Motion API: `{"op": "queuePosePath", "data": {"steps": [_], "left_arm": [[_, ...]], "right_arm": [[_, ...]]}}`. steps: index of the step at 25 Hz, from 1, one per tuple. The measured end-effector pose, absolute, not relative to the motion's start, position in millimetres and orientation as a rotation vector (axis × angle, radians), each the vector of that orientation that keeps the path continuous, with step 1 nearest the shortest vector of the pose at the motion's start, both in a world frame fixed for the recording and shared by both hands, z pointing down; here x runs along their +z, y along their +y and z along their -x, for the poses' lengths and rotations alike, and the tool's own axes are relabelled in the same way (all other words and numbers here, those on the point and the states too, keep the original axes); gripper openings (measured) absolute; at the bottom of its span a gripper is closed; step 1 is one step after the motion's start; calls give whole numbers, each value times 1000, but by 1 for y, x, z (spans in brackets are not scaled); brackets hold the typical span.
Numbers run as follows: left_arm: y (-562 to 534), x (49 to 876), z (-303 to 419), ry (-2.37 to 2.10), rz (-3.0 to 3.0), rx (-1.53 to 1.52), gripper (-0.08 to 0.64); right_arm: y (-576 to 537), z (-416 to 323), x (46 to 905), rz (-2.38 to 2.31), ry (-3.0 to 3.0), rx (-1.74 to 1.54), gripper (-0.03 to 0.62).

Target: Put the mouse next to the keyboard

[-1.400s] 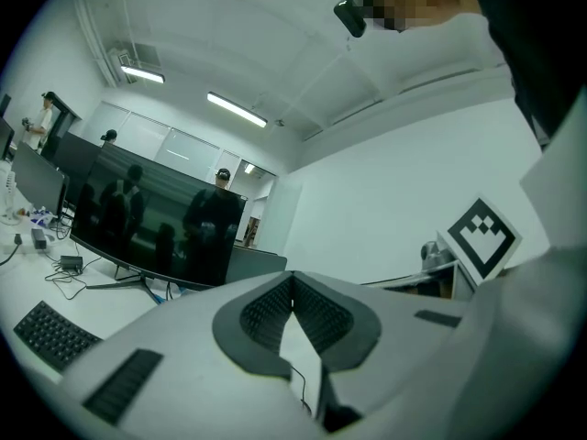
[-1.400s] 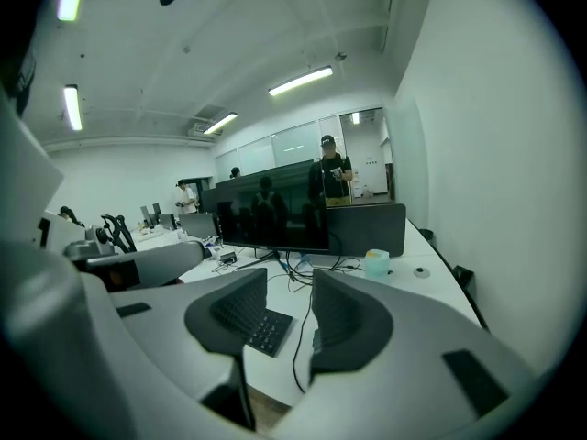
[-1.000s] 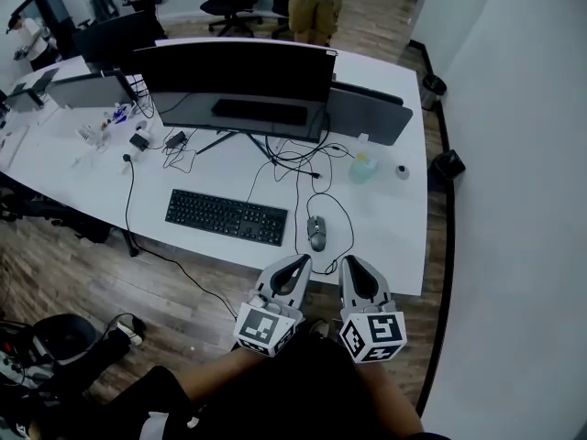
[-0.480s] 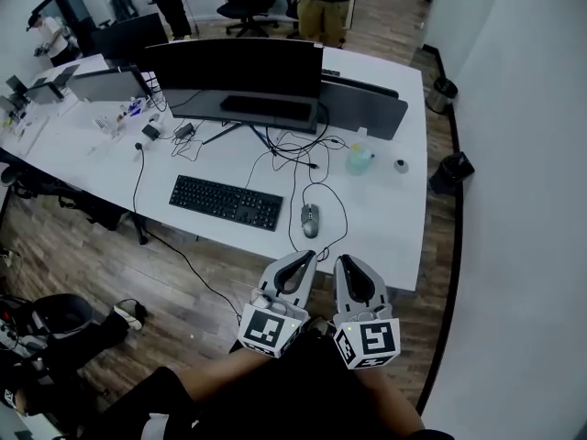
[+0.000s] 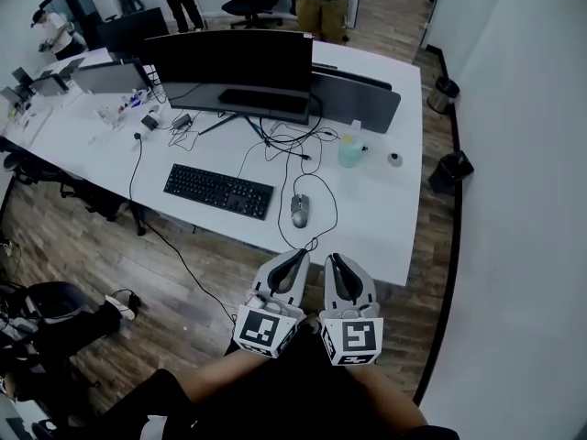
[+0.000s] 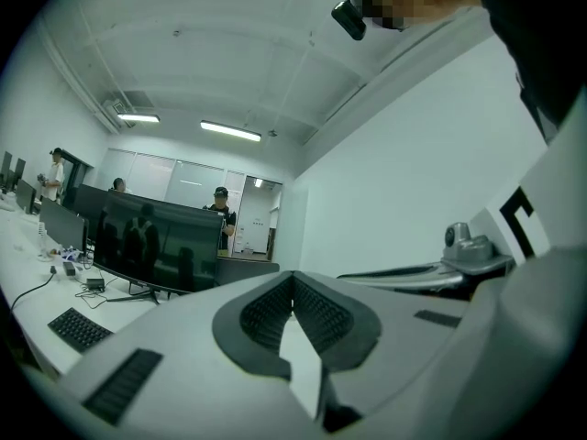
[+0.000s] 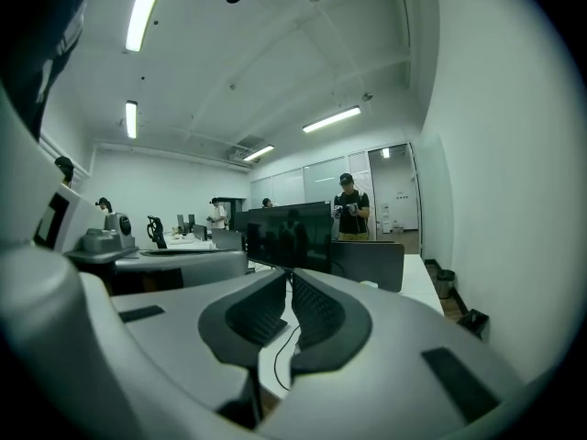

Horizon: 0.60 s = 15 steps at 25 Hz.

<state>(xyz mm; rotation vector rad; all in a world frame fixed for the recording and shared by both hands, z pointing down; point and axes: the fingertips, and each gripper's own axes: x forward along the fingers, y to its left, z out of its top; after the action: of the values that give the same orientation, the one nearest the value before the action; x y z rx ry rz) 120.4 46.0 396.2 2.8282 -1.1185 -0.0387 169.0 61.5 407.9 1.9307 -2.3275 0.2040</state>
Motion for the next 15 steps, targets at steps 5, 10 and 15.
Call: {"op": "queuePosePath", "data": {"steps": [5, 10, 15], "left_arm": [[46, 390, -123, -1151, -2824, -56, 3], [42, 387, -125, -1154, -2828, -64, 3], [41, 387, -128, -1135, -2833, -63, 3]], "right_arm": [[61, -171, 403, -1915, -2348, 168, 35], [56, -172, 399, -1907, -2354, 154, 35], [54, -168, 400, -1890, -2362, 155, 34]]}}
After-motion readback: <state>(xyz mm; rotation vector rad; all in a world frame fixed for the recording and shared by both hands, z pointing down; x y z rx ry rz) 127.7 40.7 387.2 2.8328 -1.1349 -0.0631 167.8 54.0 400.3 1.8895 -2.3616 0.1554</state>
